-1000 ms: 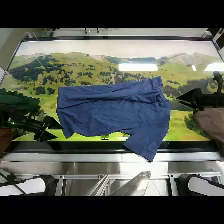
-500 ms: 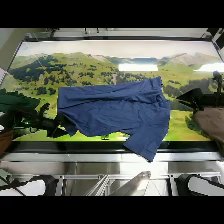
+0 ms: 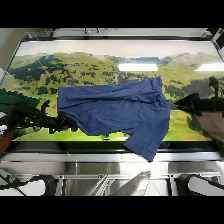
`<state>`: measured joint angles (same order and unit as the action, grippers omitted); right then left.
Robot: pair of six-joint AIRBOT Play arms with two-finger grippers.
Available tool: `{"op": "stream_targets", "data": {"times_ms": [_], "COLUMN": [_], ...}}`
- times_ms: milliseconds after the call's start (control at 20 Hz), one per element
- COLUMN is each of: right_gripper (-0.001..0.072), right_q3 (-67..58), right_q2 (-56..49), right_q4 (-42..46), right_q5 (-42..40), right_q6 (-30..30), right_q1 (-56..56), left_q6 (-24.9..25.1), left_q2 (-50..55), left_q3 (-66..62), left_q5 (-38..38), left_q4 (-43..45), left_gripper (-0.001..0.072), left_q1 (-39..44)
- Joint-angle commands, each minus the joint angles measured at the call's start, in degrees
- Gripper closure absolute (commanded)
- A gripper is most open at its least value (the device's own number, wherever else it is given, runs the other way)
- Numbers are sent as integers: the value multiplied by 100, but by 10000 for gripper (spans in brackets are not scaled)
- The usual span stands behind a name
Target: Fold the shirts.
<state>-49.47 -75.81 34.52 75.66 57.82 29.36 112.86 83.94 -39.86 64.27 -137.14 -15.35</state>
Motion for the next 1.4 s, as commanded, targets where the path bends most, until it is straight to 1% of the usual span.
{"op": "stream_targets", "data": {"times_ms": [0,150,250,350,450,650,750,850,900,950,1000,1100,1150,1250,1350], "right_gripper": [345,336,165,166,166,166,170,282,438,613,685,695,695,695,695], "right_q3": [546,1311,1974,2579,2957,3051,3051,3049,3045,3036,3021,3021,3021,3001,2881], "right_q2": [284,809,1222,1480,1432,1121,935,861,890,957,1099,1554,1832,2444,3018], "right_q4": [118,750,966,968,986,669,273,-367,-595,-651,-533,-284,-181,2,17], "right_q5": [24,-153,-404,-807,-1224,-1908,-2159,-2122,-1899,-1602,-1283,-721,-494,-92,225], "right_q6": [352,1019,1493,1639,1637,1637,1547,1054,809,673,643,697,704,730,647], "right_q1": [249,636,656,485,127,-874,-1318,-1589,-1580,-1530,-1410,-916,-592,254,1165], "left_q6": [136,348,393,470,474,481,481,481,485,542,619,564,385,341,313], "left_q2": [-9,-9,-9,-9,-9,-9,-9,-9,-9,-9,-11,-61,-210,-640,-1130], "left_q3": [-11,-11,-11,-11,-11,-11,-11,-11,-17,-68,-155,-398,-496,-627,-748], "left_q5": [85,367,597,723,730,737,739,765,841,1045,1340,1954,2079,2481,2579], "left_q4": [-101,-136,-155,-151,-151,-151,-153,-153,-157,-173,-214,-267,-219,-208,-205], "left_gripper": [674,674,674,674,674,674,674,674,674,674,674,675,674,674,674], "left_q1": [2,-186,-378,-481,-503,-503,-503,-503,-527,-599,-715,-1097,-1325,-1733,-2203]}}
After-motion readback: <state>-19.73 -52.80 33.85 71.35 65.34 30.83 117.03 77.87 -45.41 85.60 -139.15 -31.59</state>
